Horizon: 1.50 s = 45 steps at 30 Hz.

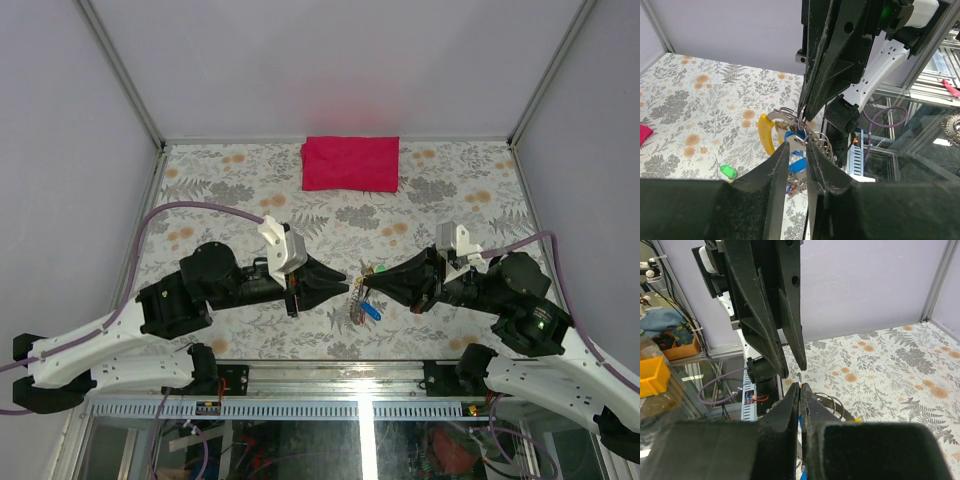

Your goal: Put the keys on the keyring

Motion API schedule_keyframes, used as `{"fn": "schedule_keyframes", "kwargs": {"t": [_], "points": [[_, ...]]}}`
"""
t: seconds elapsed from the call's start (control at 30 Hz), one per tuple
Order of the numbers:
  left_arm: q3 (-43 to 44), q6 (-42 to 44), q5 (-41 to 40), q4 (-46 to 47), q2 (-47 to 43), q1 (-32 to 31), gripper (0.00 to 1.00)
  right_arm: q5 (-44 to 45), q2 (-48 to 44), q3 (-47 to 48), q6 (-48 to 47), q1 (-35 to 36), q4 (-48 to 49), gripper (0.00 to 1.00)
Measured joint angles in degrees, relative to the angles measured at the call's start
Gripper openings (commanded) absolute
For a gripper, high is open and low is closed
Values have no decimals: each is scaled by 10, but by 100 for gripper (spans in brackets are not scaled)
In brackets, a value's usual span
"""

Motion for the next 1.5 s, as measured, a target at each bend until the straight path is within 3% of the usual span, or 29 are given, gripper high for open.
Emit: {"fn": "schedule_keyframes", "kwargs": {"t": [0.8, 1.03, 1.5], "points": [[-159, -107, -12, 201, -28, 0, 45, 123, -25, -41, 35, 0, 32, 0], [-176, -123, -38, 227, -28, 0, 57, 133, -25, -42, 42, 0, 43, 0], [-182, -125, -46, 245, -29, 0, 54, 133, -26, -52, 50, 0, 63, 0]]}}
